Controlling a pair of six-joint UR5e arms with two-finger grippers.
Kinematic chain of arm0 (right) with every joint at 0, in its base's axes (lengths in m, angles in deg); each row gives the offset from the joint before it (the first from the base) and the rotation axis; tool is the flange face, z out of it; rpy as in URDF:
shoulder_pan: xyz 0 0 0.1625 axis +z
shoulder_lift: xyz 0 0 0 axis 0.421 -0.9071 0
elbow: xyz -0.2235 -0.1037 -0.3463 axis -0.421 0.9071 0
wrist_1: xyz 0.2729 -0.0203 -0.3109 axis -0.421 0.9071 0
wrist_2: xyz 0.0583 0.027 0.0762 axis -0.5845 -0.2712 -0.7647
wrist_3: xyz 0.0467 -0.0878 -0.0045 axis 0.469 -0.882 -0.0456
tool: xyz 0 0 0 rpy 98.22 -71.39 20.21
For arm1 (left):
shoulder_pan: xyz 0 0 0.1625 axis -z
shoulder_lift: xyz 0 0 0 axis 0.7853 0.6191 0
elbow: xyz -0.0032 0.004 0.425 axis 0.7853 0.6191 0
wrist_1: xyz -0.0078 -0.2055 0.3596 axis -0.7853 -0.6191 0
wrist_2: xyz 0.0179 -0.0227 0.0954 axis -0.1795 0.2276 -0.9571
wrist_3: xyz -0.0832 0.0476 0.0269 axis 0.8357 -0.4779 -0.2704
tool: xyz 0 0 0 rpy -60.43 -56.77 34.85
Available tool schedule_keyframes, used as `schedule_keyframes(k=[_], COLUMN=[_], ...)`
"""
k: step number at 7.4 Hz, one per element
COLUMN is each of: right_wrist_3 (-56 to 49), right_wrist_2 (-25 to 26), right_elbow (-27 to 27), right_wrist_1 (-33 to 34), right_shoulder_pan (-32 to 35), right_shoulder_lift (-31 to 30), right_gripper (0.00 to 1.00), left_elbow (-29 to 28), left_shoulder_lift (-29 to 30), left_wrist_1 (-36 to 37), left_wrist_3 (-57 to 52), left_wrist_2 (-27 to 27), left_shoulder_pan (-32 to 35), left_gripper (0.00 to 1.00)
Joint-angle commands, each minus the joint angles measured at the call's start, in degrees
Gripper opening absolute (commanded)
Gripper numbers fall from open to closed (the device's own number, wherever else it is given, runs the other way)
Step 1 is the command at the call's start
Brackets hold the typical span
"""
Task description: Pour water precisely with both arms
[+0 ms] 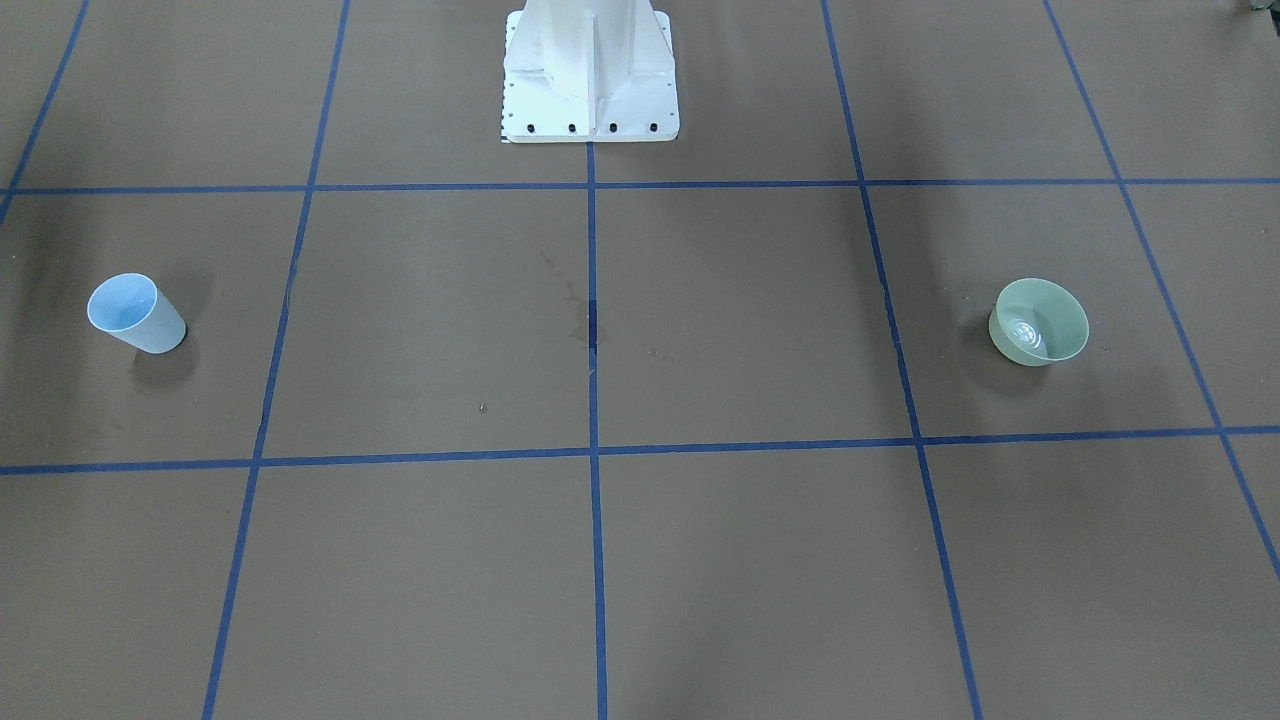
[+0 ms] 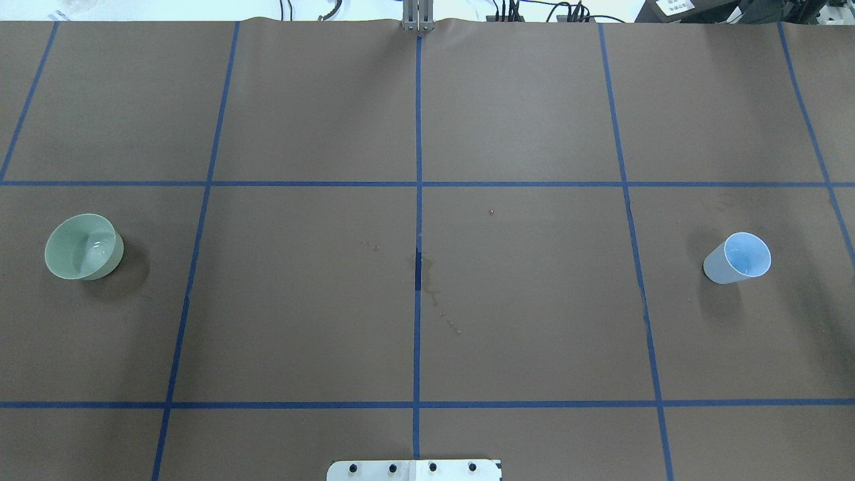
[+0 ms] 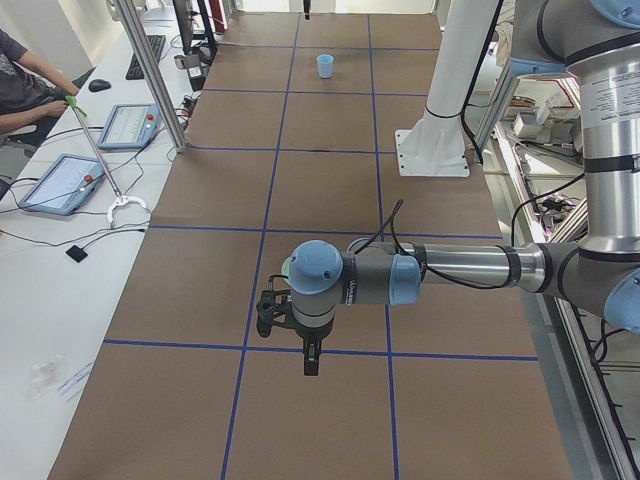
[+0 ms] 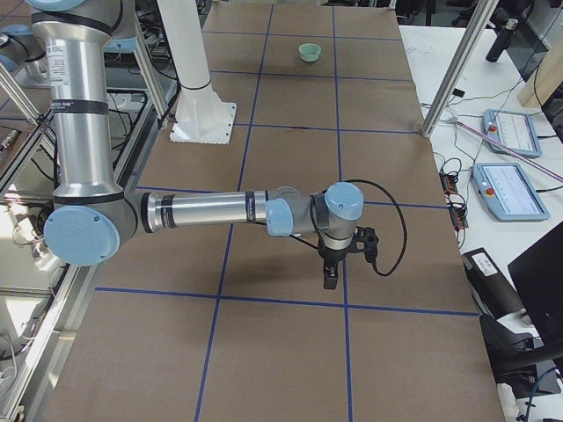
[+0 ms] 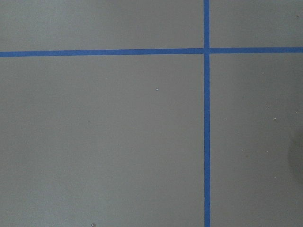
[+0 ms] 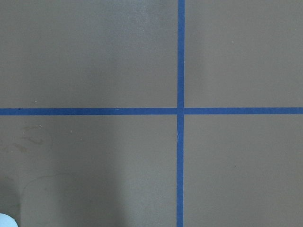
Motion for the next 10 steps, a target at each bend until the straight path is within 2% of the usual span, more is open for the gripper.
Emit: schedule_keyframes(k=[1, 3, 10], right_wrist_3=[0.06, -0.03, -0.12], right_wrist_2=[-0.04, -3.01, -3.21], right_elbow=[0.49, 0.49, 0.92], right_wrist_1=[-0.60, -0.60, -0.60], right_shoulder_pan=[0.00, 0.00, -0.26], right_shoulder_lift=[0.00, 0.00, 0.08], right_gripper=[1.00, 1.00, 1.00], left_elbow=[0.05, 0.14, 0.58], left_shoulder_lift=[-0.71, -0.80, -0.80], left_wrist_1=[-2.44, -3.17, -4.40], left_wrist_3=[-0.20, -0.20, 0.23], left_wrist_2=[0.11, 0.02, 0.20], left_shoulder_pan=[0.00, -0.09, -0.09], left_gripper=[1.00, 1.00, 1.00])
